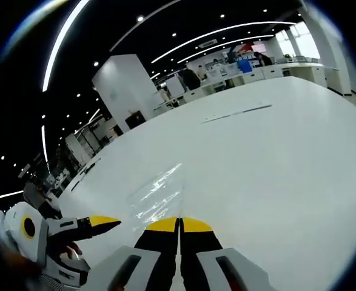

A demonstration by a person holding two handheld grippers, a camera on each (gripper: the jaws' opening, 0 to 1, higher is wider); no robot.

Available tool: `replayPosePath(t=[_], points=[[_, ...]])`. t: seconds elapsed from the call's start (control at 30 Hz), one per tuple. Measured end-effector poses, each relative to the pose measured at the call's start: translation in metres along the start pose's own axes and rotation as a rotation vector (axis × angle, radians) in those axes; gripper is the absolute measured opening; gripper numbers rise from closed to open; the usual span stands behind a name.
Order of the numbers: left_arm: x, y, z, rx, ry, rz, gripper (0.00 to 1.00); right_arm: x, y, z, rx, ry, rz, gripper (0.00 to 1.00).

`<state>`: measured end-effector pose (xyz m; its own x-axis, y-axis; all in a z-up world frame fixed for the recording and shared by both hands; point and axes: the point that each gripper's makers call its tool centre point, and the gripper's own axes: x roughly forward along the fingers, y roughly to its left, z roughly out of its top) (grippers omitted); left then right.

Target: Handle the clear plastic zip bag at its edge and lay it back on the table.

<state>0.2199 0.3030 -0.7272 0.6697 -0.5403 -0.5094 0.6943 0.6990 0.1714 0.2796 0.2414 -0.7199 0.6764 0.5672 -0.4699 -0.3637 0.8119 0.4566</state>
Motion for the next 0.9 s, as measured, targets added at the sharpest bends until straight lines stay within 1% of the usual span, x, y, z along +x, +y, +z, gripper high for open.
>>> replayPosePath(t=[0.1,0.13,0.23,0.3,0.37,0.43,0.5,0.6,0.67,0.73,0.83,0.9], points=[[0.007,-0.010,0.003,0.015,0.010,-0.028,0.55,0.000,0.001,0.000,0.016,-0.002,0.002,0.00],[0.011,-0.016,0.004,0.021,0.009,-0.046,0.54,0.000,0.002,-0.001,0.020,-0.002,0.003,0.00],[0.020,-0.023,0.006,0.047,0.022,-0.063,0.54,0.000,0.003,0.000,0.025,0.001,0.003,0.00],[0.028,-0.026,0.008,0.069,0.028,-0.063,0.53,-0.001,0.006,-0.001,0.043,0.001,0.009,0.00],[0.035,-0.026,0.008,0.068,0.033,-0.056,0.52,0.000,0.008,-0.001,0.047,0.004,0.010,0.00],[0.039,-0.023,0.009,0.058,0.026,-0.031,0.53,0.000,0.010,-0.001,0.050,0.005,0.014,0.00],[0.041,-0.019,0.007,0.060,0.035,-0.002,0.51,-0.001,0.012,0.000,0.058,0.005,0.018,0.00],[0.044,-0.017,0.007,0.068,0.046,0.013,0.45,-0.003,0.015,0.001,0.067,0.000,0.025,0.00],[0.046,-0.015,0.006,0.089,0.058,0.020,0.42,-0.004,0.017,0.000,0.066,-0.002,0.026,0.00],[0.045,-0.009,0.000,0.152,0.106,0.045,0.40,-0.004,0.017,-0.002,0.069,-0.001,0.025,0.00],[0.044,-0.011,0.000,0.124,0.107,0.030,0.31,-0.006,0.016,-0.002,0.073,-0.003,0.022,0.00],[0.042,-0.008,0.001,0.150,0.105,0.043,0.27,-0.008,0.017,-0.002,0.085,-0.005,0.024,0.00]])
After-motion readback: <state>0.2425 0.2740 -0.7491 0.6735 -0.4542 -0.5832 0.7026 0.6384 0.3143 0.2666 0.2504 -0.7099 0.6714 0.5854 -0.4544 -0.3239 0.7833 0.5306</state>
